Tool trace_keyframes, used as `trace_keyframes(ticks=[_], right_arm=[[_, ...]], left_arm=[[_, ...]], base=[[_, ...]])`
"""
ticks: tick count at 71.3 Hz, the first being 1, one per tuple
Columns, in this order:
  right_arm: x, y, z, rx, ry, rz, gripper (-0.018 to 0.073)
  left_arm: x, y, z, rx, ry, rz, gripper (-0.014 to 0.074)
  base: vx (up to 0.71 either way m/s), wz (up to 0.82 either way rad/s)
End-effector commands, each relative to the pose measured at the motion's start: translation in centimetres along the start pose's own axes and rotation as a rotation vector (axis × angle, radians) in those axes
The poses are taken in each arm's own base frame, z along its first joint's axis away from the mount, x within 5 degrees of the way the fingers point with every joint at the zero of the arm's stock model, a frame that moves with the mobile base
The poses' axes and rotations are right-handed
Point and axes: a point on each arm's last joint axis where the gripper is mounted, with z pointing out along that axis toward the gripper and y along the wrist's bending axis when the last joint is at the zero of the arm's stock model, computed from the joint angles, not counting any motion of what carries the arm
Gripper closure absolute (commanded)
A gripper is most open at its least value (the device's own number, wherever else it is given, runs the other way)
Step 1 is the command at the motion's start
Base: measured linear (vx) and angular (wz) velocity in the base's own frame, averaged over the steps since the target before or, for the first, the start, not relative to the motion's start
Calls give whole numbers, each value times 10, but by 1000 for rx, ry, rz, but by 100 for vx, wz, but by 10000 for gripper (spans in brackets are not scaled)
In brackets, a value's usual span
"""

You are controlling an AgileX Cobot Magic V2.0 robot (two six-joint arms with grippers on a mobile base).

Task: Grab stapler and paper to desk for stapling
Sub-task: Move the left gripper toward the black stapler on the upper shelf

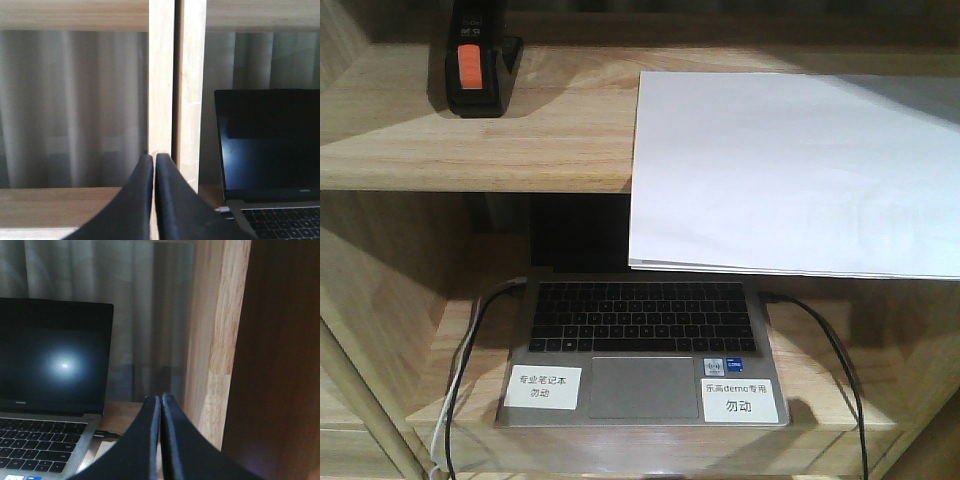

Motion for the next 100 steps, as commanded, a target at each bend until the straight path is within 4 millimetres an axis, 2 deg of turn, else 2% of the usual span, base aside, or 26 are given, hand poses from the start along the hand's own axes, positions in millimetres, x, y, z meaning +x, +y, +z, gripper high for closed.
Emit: trace_keyframes(ticks=[1, 80, 90, 100], right_arm=[[-8, 0, -1, -2, -80, -12, 569], [-8, 0, -1, -2, -80, -12, 569], [-8, 0, -1, -2, -80, -12, 569], [-8, 0, -1, -2, -80, -12, 569]], left_arm=[[-7, 0, -1, 4, -84, -10, 603], [-11, 0, -1, 6, -124, -10, 603], [-27, -1, -3, 8, -199, -14, 603], [-66, -2, -8, 9, -266, -12, 603]], base=[[0, 0], [0, 0], [0, 0], [0, 0]])
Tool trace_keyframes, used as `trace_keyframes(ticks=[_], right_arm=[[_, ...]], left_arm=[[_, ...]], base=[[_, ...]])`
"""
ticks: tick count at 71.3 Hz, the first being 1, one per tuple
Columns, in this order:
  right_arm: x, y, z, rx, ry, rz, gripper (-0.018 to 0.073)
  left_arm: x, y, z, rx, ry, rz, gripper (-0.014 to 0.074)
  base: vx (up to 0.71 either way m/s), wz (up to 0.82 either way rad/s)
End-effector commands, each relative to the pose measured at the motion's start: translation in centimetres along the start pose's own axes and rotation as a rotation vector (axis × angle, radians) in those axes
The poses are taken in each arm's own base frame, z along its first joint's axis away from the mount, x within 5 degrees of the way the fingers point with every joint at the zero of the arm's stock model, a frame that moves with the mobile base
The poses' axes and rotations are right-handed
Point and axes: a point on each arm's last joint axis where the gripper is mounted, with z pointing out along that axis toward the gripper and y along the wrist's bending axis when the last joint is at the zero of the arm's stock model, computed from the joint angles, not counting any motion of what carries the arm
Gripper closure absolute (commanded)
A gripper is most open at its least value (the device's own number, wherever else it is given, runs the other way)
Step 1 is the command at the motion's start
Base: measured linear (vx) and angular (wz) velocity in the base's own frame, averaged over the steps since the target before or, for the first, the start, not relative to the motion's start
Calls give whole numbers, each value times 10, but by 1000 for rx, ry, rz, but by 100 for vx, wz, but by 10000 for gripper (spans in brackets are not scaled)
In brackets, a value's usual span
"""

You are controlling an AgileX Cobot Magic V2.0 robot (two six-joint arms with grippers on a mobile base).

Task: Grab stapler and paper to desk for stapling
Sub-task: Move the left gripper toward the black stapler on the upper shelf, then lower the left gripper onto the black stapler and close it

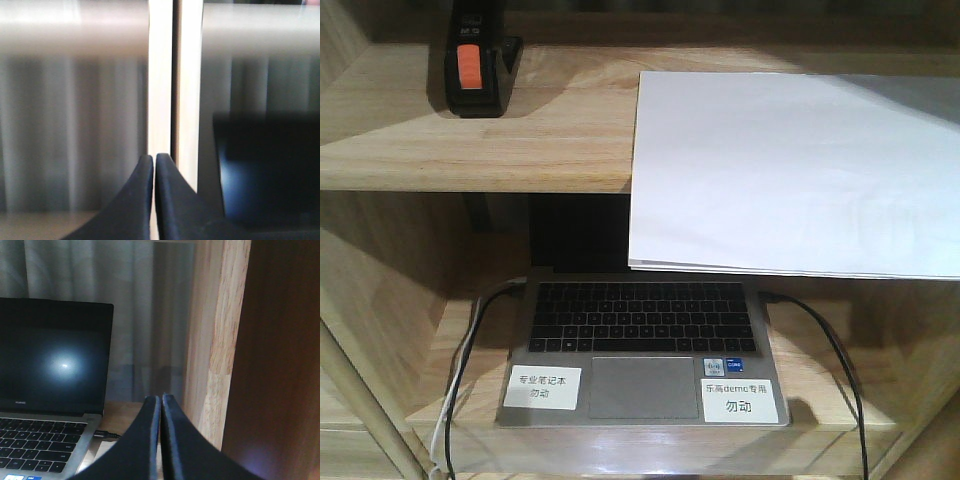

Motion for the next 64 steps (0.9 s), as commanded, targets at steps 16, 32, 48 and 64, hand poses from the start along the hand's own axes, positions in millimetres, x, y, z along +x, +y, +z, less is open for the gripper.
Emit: trace_keyframes(ticks=[16, 32, 48, 64], right_arm=[[-8, 0, -1, -2, -80, -12, 569], [-8, 0, -1, -2, -80, -12, 569], [-8, 0, -1, -2, -80, -12, 569], [-8, 0, -1, -2, -80, -12, 569]], left_arm=[[-101, -2, 16, 3, -21, -9, 603], [-122, -3, 33, -1, 106, -9, 603], [-121, -3, 35, -1, 111, -10, 603], [-126, -3, 36, 1, 58, -12, 584]], base=[[0, 0], [0, 0], [0, 0], [0, 0]])
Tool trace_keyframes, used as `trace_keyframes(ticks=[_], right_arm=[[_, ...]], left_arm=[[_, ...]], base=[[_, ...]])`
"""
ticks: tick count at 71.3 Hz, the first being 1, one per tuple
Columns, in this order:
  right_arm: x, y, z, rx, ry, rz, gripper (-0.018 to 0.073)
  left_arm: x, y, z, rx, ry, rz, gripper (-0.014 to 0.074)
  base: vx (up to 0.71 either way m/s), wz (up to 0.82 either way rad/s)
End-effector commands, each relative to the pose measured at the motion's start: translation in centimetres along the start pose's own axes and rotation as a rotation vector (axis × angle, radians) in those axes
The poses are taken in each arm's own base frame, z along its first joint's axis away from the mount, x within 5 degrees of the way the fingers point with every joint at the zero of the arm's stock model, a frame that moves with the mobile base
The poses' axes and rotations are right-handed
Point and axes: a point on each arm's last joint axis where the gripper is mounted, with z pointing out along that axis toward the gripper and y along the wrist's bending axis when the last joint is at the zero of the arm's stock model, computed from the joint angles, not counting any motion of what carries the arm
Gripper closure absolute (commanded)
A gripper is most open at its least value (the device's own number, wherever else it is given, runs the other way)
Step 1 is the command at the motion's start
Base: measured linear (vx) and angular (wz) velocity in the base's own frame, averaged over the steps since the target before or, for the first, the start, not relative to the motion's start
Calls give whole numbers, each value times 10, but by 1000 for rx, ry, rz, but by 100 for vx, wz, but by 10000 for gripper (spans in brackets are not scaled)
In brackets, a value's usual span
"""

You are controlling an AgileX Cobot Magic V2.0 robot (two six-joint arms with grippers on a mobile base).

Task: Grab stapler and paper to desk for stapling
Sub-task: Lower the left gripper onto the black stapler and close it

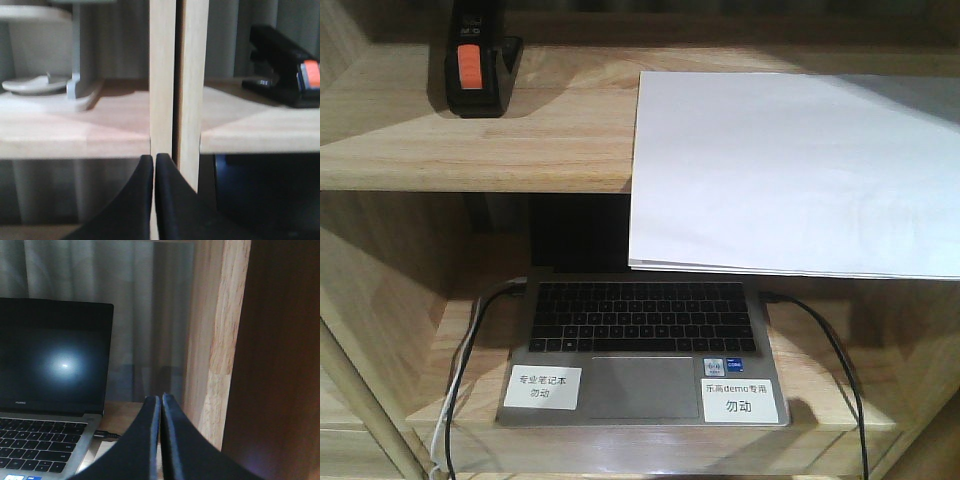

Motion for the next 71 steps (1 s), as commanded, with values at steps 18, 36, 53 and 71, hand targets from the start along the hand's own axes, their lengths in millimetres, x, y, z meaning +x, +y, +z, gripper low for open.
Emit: trace_keyframes(ticks=[18, 36, 53, 71], right_arm=[[-8, 0, -1, -2, -80, -12, 569], [-8, 0, -1, -2, -80, -12, 569], [-8, 0, -1, -2, -80, -12, 569], [-8, 0, -1, -2, -80, -12, 569]], left_arm=[[-27, -1, -2, 6, -142, -11, 412], [-36, -2, -5, 33, -159, -26, 155], [-35, -10, 4, 152, -111, -57, 100], [-56, -32, 19, 387, -37, 48, 100]], base=[[0, 0], [0, 0], [0, 0], [0, 0]])
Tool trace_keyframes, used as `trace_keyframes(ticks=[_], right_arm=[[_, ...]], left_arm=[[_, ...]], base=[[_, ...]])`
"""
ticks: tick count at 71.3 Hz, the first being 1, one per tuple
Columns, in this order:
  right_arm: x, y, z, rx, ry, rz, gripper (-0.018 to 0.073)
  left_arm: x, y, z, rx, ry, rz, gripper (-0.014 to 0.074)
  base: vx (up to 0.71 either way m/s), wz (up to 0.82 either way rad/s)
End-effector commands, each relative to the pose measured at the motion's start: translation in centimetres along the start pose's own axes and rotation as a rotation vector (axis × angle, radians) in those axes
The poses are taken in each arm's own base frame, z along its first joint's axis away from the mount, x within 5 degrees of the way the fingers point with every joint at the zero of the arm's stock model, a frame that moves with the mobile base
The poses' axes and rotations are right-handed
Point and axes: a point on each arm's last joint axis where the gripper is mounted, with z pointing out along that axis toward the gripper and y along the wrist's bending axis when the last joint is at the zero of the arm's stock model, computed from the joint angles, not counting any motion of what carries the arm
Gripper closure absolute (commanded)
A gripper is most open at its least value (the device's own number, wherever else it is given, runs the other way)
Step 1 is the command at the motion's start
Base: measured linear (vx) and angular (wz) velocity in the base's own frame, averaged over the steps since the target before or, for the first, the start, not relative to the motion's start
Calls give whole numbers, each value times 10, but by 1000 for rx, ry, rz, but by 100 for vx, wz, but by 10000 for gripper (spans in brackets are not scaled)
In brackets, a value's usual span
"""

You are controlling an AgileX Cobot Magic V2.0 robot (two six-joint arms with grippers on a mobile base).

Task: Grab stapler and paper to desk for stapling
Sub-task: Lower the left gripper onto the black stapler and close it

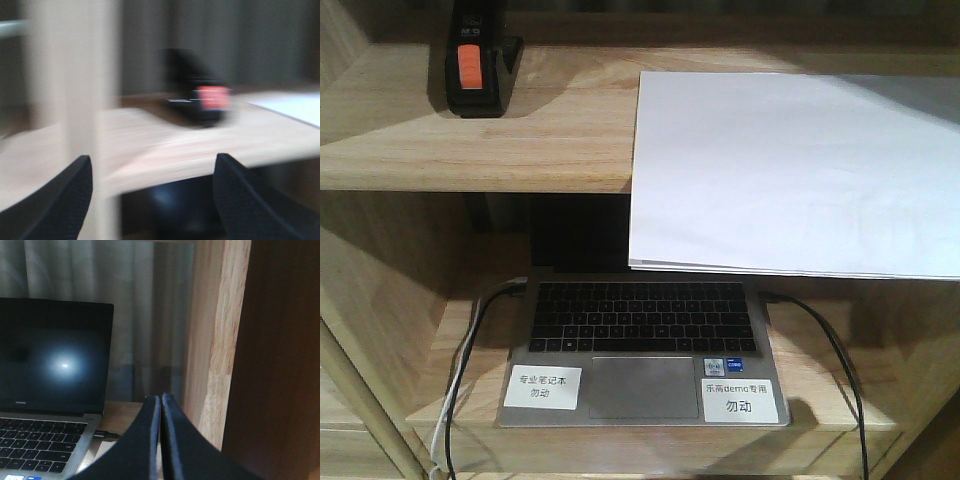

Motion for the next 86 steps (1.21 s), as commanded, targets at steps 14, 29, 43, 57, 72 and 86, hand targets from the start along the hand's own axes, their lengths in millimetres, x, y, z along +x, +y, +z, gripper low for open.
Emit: trace_keyframes(ticks=[14, 29, 43, 57, 72, 86], right_arm=[[-8, 0, -1, -2, -80, -12, 569], [-8, 0, -1, -2, -80, -12, 569], [-8, 0, -1, -2, -80, -12, 569], [-8, 0, -1, -2, -80, -12, 569], [-8, 0, -1, -2, -80, -12, 569], [-8, 0, -1, -2, -80, -12, 569]], left_arm=[[-36, -20, 44, 240, 19, 52, 100], [-56, -28, 92, 288, 71, 57, 100], [-84, -31, 135, 290, 67, 26, 100], [-112, -31, 168, 273, 91, -25, 100], [-135, -20, 189, 141, 174, -22, 100], [-142, -17, 208, 94, 277, -55, 100]], base=[[0, 0], [0, 0], [0, 0], [0, 0], [0, 0], [0, 0]])
